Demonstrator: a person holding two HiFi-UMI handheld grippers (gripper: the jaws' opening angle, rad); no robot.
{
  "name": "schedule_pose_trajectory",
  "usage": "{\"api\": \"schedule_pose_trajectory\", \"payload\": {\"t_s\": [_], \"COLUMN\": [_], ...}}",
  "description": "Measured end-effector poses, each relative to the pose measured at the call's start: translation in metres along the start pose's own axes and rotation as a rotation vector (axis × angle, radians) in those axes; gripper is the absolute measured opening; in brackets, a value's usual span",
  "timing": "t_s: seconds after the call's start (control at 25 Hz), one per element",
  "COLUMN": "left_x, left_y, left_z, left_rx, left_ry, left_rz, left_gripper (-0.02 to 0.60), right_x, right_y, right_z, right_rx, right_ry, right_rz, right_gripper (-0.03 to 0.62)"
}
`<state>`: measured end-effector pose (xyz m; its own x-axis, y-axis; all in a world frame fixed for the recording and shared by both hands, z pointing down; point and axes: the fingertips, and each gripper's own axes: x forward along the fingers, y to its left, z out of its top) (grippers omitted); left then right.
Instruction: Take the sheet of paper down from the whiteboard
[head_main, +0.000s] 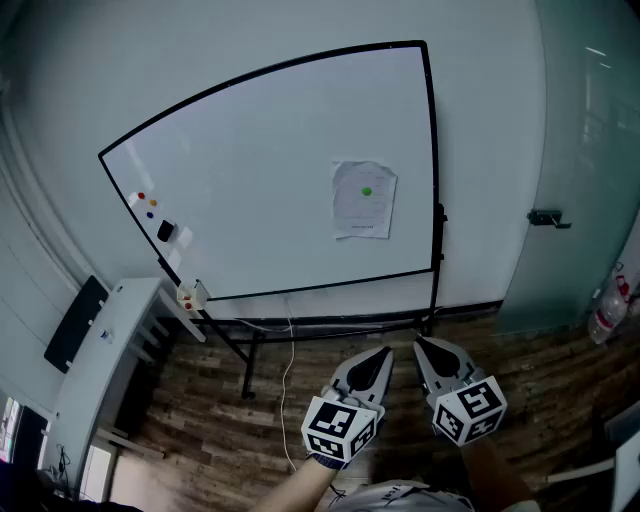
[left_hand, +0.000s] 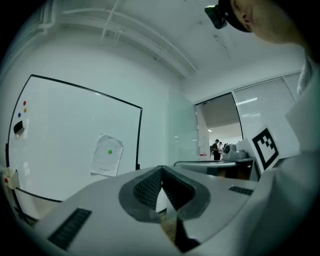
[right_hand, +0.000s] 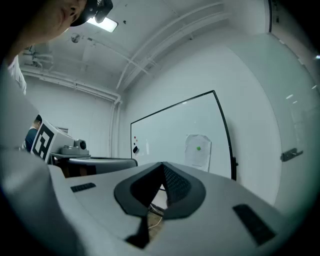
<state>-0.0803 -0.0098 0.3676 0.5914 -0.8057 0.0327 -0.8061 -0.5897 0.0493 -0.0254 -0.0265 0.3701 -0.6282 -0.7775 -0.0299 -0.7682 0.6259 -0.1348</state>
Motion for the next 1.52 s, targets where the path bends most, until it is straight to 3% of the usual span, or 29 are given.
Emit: {"api": "schedule_pose_trajectory", "payload": {"t_s": [0.48, 1.16, 1.52], "left_x": [0.016, 0.062, 0.098], "left_y": [-0.013, -0.029, -0.001], "left_z": [-0.004, -0.002, 0.001], "left_rx": [0.001, 0.074, 0.078], "left_ry": [0.007, 0.017, 0.003], "left_rz": [0.019, 0.11, 0.128], "left_gripper": [0.014, 0.014, 0.012], "right_x": [-0.011, -0.048, -0.023], "right_y": [-0.019, -0.09, -0.125], "right_z": [0.001, 0.014, 0.015], "right_rx": [0.045, 0.092, 0.091], "right_ry": [-0.01, -0.071, -0.068], "right_rz": [0.035, 0.042, 0.011], "right_gripper": [0.014, 0.014, 0.014]}}
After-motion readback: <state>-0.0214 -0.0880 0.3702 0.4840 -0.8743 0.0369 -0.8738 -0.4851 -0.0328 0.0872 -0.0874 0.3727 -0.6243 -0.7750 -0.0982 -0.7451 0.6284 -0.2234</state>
